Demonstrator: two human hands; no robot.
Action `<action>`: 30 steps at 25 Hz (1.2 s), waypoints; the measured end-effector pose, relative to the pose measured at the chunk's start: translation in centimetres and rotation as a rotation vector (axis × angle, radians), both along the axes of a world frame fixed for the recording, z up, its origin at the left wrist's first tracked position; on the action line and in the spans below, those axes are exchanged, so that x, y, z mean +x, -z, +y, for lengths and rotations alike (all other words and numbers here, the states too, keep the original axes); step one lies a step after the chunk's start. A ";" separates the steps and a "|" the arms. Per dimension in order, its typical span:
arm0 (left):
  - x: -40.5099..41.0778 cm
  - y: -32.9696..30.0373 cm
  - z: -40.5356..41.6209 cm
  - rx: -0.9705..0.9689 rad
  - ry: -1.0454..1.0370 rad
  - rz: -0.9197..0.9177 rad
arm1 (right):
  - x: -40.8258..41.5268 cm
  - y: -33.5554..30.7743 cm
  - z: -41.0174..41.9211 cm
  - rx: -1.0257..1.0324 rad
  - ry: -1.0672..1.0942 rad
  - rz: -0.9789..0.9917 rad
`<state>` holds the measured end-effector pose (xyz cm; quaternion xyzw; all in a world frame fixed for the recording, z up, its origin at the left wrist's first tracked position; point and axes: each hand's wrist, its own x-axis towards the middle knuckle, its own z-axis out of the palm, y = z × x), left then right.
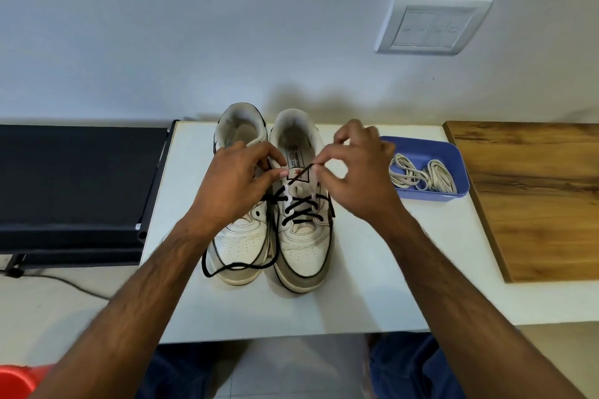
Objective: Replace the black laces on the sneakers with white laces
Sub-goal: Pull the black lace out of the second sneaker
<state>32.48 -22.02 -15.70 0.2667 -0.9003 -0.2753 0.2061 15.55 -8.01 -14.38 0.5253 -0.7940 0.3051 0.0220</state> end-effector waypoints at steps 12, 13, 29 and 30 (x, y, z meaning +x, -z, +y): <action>0.0 0.1 -0.1 0.002 -0.002 0.009 | 0.5 -0.8 0.7 0.124 -0.090 0.092; 0.0 0.1 -0.1 0.002 -0.003 0.011 | 1.1 -0.4 0.3 0.149 -0.111 0.115; 0.1 -0.1 0.2 -0.078 0.024 0.016 | -4.1 -1.0 2.5 0.050 0.127 -0.188; 0.1 0.0 0.3 -0.115 0.038 0.010 | -4.2 -1.0 2.7 0.132 0.098 -0.180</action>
